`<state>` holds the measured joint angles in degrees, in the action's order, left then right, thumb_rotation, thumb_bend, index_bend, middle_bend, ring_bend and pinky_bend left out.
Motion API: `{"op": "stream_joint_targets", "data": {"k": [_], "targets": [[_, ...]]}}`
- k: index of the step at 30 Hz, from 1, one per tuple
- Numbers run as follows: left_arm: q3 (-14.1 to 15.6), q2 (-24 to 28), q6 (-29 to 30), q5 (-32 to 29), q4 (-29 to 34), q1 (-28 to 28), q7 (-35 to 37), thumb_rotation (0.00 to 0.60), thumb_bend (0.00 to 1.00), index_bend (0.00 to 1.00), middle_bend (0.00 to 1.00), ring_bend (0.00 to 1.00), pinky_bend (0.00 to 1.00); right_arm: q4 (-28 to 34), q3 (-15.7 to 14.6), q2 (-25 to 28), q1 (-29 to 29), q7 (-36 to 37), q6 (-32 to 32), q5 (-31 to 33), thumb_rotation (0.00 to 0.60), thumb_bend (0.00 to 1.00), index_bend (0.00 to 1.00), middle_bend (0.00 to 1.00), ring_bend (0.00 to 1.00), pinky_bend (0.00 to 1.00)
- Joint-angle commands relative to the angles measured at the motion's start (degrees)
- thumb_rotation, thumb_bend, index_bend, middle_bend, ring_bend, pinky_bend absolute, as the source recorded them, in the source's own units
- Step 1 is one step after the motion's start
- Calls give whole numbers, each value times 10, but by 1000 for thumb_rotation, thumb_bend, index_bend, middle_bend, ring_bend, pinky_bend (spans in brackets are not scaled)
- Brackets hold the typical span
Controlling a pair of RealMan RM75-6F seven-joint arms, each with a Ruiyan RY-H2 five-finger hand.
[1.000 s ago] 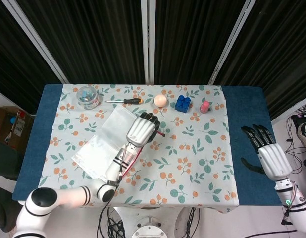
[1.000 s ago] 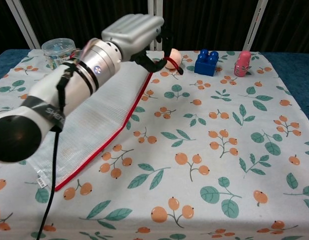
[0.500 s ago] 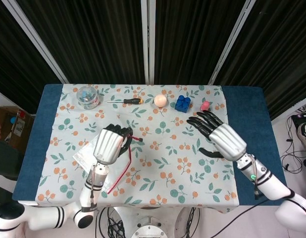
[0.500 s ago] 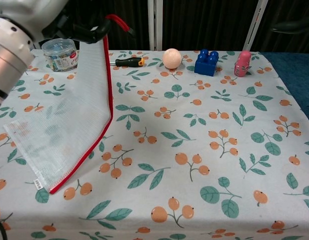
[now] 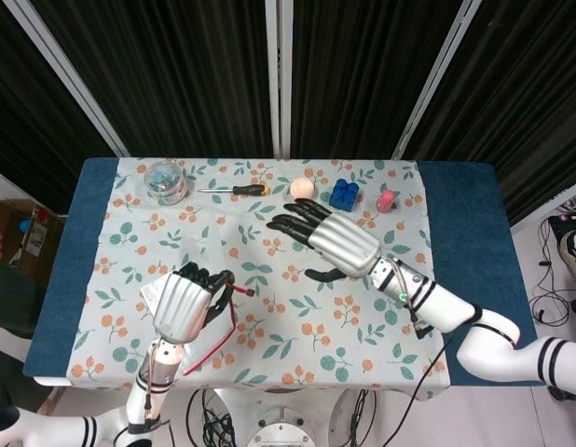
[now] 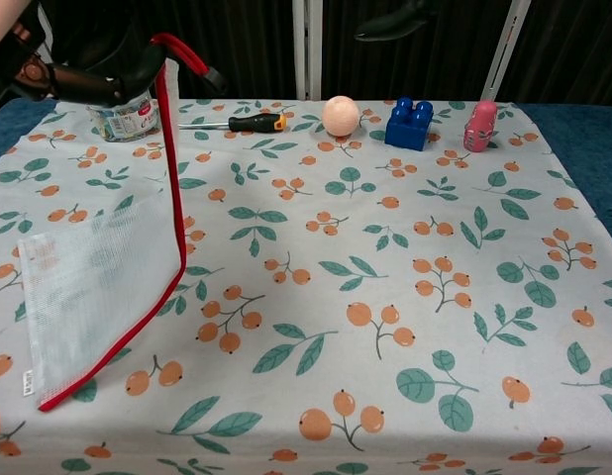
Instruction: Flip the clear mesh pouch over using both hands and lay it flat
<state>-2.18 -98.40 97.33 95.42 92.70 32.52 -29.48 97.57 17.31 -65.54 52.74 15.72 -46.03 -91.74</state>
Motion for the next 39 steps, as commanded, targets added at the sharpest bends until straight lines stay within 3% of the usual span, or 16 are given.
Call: {"op": "stream_joint_targets", "data": {"k": [1, 6, 17, 29, 32, 39], "targets": [[7, 2, 9, 23, 9, -14, -1, 600, 474, 761, 886, 827, 713, -19, 4, -30, 40, 26, 38, 16, 600, 176, 142, 130, 0, 0], [13, 4, 13, 46, 20, -33, 1, 600, 472, 761, 886, 827, 713, -51, 2, -70, 88, 62, 71, 21, 600, 176, 246, 141, 0, 0], [-6, 3, -2, 55, 16, -54, 21, 600, 471, 761, 883, 826, 712, -88, -15, -112, 143, 150, 85, 6, 600, 186, 268, 146, 0, 0], [-25, 1, -16, 60, 16, -69, 35, 600, 472, 762, 881, 825, 711, -128, -38, -140, 174, 215, 71, -4, 600, 266, 363, 185, 0, 11], [-28, 1, -17, 62, 16, -73, 36, 600, 471, 762, 881, 824, 711, -137, -39, -148, 177, 220, 63, -1, 600, 294, 414, 203, 4, 22], [-33, -2, -15, 61, 6, -85, 48, 600, 472, 764, 877, 821, 711, -162, -32, -167, 181, 232, 51, 25, 600, 380, 718, 309, 69, 68]]}}
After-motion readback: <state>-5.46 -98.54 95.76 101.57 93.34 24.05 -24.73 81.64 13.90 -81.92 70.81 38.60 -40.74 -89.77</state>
